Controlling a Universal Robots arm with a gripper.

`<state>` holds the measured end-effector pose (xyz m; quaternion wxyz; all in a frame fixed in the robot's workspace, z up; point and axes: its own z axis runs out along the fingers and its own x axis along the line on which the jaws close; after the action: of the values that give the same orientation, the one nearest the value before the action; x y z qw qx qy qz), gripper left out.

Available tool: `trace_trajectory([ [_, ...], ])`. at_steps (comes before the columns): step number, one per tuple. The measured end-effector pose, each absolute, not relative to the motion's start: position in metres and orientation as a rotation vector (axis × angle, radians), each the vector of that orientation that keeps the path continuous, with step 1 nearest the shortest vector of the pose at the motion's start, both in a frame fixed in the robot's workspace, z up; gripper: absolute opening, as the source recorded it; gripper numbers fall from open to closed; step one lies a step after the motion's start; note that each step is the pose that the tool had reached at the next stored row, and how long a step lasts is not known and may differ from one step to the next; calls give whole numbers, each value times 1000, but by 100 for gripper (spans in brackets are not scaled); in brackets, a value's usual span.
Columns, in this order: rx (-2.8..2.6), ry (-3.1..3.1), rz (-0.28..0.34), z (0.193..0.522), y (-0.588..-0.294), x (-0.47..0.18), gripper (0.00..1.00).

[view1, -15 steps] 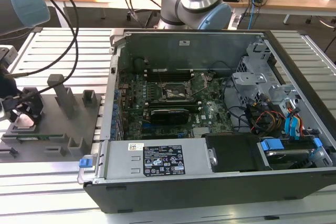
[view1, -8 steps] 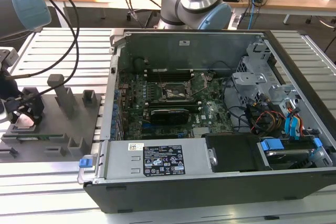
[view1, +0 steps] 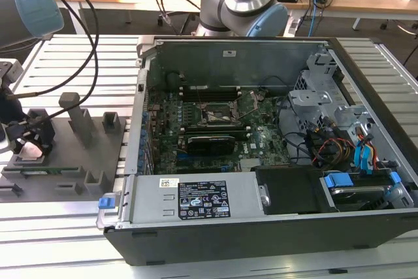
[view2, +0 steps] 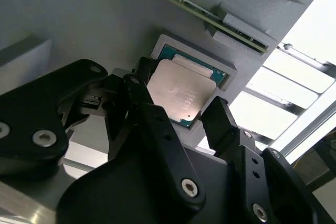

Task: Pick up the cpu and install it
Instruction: 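Pick up the cpu and move it towards the insertion slot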

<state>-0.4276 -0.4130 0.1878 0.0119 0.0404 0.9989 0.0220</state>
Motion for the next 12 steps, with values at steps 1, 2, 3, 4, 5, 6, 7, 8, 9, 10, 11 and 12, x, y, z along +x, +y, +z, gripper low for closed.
trace_trajectory([
  [1, 126, 3114, 69, 188, -413, -428, 66],
  [2, 126, 3115, 69, 188, -413, -428, 66],
  [3, 126, 3115, 69, 188, -413, -428, 66],
  [4, 126, 3115, 69, 188, -413, -428, 65],
  [5, 126, 3115, 69, 188, -413, -428, 57],
  [6, 126, 3115, 69, 188, -413, -428, 57],
  [7, 126, 3115, 69, 188, -413, -428, 57],
  [8, 126, 3115, 69, 188, -413, -428, 57],
  [9, 126, 3115, 69, 188, -413, -428, 57],
  [10, 126, 3115, 69, 188, -413, -428, 57],
  [11, 125, 3115, 69, 188, -413, -428, 57],
  [12, 125, 3115, 69, 188, -413, -428, 57],
])
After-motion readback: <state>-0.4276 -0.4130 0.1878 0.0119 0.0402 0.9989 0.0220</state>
